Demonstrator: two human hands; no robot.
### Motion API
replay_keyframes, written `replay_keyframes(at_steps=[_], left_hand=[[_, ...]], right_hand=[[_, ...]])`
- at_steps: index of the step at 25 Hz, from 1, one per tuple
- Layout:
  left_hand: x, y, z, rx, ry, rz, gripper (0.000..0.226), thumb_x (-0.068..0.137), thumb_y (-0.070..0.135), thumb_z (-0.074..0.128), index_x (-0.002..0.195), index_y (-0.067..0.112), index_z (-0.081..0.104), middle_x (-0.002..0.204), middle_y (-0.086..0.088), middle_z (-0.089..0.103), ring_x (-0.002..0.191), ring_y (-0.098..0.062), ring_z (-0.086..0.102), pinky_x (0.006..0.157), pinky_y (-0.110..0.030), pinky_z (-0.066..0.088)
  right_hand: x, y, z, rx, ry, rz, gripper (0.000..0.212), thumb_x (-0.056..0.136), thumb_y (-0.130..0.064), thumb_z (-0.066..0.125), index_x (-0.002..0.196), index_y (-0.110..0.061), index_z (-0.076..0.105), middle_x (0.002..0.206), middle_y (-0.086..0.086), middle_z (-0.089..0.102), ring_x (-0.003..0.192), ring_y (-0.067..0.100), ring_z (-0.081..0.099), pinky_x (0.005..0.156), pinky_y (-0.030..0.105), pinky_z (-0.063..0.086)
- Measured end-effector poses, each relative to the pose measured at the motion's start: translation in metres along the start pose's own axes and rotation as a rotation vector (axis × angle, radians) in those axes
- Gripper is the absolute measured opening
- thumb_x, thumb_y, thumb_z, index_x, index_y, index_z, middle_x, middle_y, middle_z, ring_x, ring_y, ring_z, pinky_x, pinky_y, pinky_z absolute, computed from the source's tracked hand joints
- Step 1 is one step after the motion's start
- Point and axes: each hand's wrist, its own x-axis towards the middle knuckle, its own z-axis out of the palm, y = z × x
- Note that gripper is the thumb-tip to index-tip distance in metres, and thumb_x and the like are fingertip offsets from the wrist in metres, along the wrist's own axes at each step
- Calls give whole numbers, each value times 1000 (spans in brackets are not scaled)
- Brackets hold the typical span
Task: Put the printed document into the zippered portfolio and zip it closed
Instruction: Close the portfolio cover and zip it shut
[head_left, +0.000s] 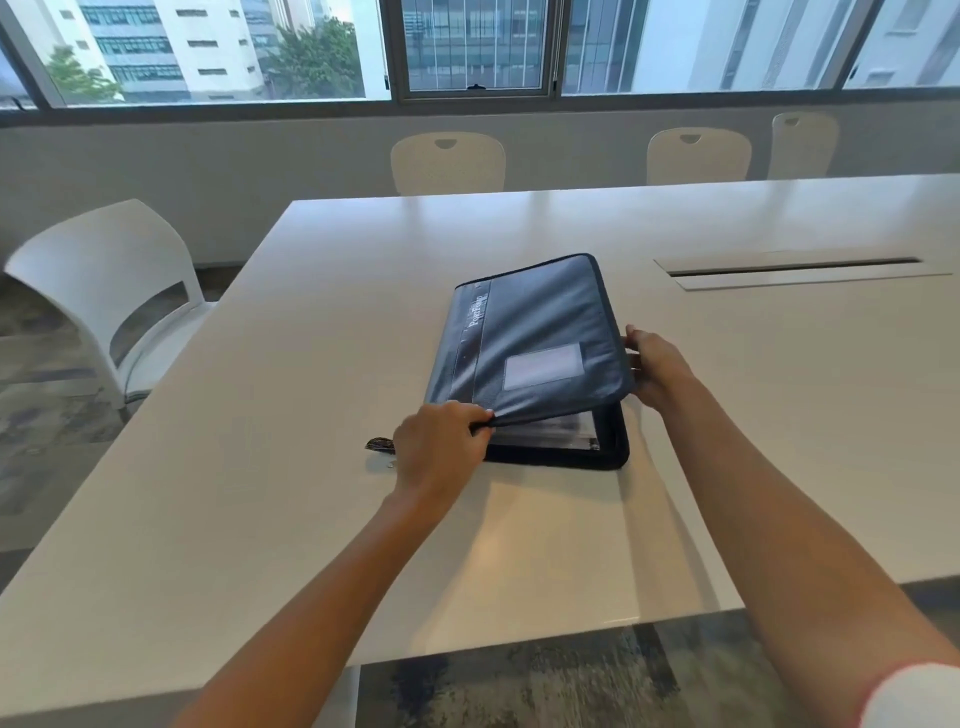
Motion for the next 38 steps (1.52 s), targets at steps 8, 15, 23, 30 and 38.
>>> replay_keyframes(at_steps=[8,15,23,30,38], left_hand=[[-4,11,31,395,0,188,28,99,36,45,104,31,72,78,0,73,71,-25,69,54,-25,31],[-13,0,40,334,3,370,19,61,39,89,64,27,75,59,7,71,44,-13,63,45,-19,41],[-13,-41,8,-25,88,178,8,85,31,70,89,32,77,84,13,76,70,-17,70,63,-29,52],[-23,-92,-16,-121,-103,63,16,91,30,63,97,24,77,95,9,73,88,-14,63,72,-25,42],[-23,-96,-16,-4,-185,174,19,88,27,60,99,25,76,100,9,68,98,-16,57,84,-36,39]], right_hand=[[5,16,-6,-335,112,-185,31,83,-19,72,111,-5,68,107,11,69,94,26,63,81,37,52],[11,39,-4,-744,293,-262,27,81,-24,74,101,-6,73,102,12,72,98,31,65,87,36,52],[-2,47,4,-976,398,-467,34,86,-27,69,105,0,67,113,19,61,104,37,57,82,37,46],[-95,67,64,-804,150,-761,24,86,-31,69,76,-9,70,64,0,63,55,8,54,57,22,42],[-149,131,136,-932,-121,-614,23,83,-36,65,85,-17,78,81,2,74,76,18,66,69,36,55]])
